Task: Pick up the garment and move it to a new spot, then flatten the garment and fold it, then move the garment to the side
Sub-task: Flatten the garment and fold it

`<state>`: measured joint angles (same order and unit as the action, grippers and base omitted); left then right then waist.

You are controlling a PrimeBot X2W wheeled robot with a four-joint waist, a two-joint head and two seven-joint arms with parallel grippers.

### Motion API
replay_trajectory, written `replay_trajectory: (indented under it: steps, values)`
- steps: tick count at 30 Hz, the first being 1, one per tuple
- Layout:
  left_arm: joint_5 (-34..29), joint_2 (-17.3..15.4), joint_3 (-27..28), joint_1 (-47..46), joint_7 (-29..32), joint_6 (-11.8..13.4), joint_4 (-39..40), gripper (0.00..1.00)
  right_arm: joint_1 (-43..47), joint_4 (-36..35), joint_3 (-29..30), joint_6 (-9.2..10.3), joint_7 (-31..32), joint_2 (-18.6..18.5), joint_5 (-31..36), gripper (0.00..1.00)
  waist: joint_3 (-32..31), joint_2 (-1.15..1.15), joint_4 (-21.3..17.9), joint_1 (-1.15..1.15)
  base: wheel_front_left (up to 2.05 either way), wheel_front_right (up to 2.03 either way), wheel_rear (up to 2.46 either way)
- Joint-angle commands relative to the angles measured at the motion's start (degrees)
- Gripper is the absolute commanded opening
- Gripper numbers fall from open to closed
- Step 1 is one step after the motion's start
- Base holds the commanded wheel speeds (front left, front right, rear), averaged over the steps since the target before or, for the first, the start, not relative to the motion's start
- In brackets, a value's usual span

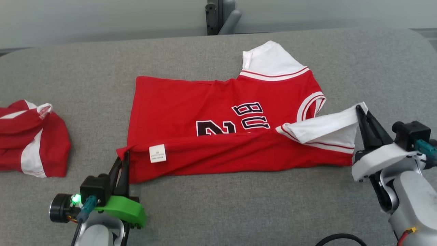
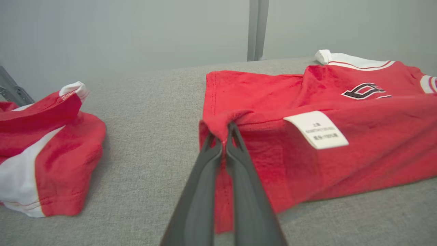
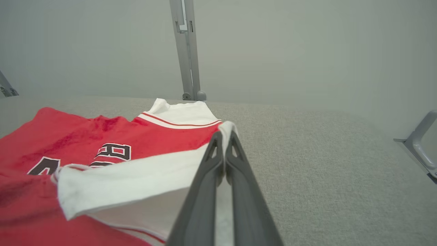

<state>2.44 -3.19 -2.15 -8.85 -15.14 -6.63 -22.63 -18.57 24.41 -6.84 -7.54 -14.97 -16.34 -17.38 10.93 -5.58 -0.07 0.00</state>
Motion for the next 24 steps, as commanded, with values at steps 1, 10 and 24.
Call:
replay_trajectory:
  steps: [1, 10, 24]
  values:
    - [-0.6, -0.1, -0.1, -1.7, 0.0, -0.2, -0.5, 0.00, -1.5, 1.1, -0.3, 0.10, -0.1, -0.5, 0.6, 0.00, 3.5, -0.01, 1.2, 0.00, 0.00, 0.00, 0.00]
    - [-1.1, 0.0, -0.4, -8.9, 0.0, -0.1, -4.3, 0.00, -9.6, 7.6, -0.1, 0.10, -0.1, -0.6, 2.5, 0.00, 8.7, -0.01, 2.4, 0.00, 0.00, 0.00, 0.00]
    - [-0.5, 0.2, -0.5, -14.7, 0.0, 1.8, -4.8, 1.00, -14.9, 9.7, 3.0, 0.10, -0.1, 1.4, 4.9, 1.00, 13.6, -0.01, 2.8, 0.00, 0.00, 0.00, 0.00]
